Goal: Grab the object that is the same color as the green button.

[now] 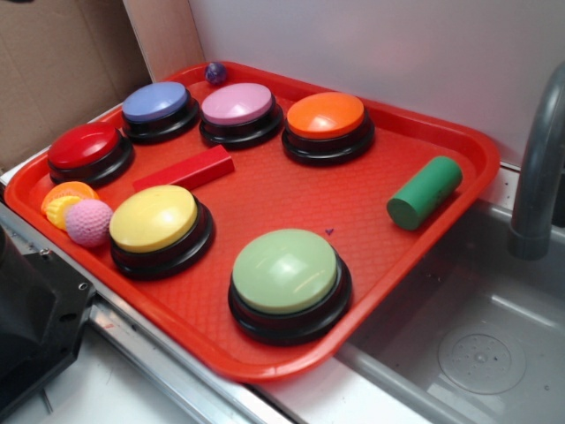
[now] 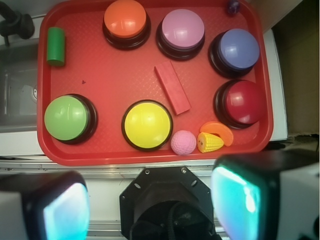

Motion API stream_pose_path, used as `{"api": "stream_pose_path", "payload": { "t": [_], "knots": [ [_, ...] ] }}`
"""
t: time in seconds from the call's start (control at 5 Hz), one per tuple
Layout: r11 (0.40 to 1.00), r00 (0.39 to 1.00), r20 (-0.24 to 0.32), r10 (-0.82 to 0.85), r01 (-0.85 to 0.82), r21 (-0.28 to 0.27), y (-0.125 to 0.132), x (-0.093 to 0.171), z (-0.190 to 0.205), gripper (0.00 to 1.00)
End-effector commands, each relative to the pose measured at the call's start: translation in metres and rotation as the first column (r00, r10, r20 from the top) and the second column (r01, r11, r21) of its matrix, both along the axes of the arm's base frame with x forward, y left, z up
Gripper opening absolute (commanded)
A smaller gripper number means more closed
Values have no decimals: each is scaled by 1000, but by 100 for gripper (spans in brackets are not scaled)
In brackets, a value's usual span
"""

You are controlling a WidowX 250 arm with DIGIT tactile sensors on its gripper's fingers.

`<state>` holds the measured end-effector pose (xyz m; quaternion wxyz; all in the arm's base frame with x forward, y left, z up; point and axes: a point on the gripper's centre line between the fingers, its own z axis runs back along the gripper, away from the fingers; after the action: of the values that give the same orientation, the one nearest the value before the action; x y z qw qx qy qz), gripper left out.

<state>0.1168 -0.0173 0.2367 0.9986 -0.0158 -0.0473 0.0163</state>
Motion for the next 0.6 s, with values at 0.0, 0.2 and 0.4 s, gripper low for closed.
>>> {"api": "stream_pose_path", "payload": {
  "t": [0.0,0.2,0.4],
  "knots": [
    [1000,1000,0,0,0,0,0,0,0,100],
    [1000,1000,16,6,-6,-26,-16,19,-12,100],
    [997,994,88,59,-55,-45,-34,47,-29,100]
  ]
}}
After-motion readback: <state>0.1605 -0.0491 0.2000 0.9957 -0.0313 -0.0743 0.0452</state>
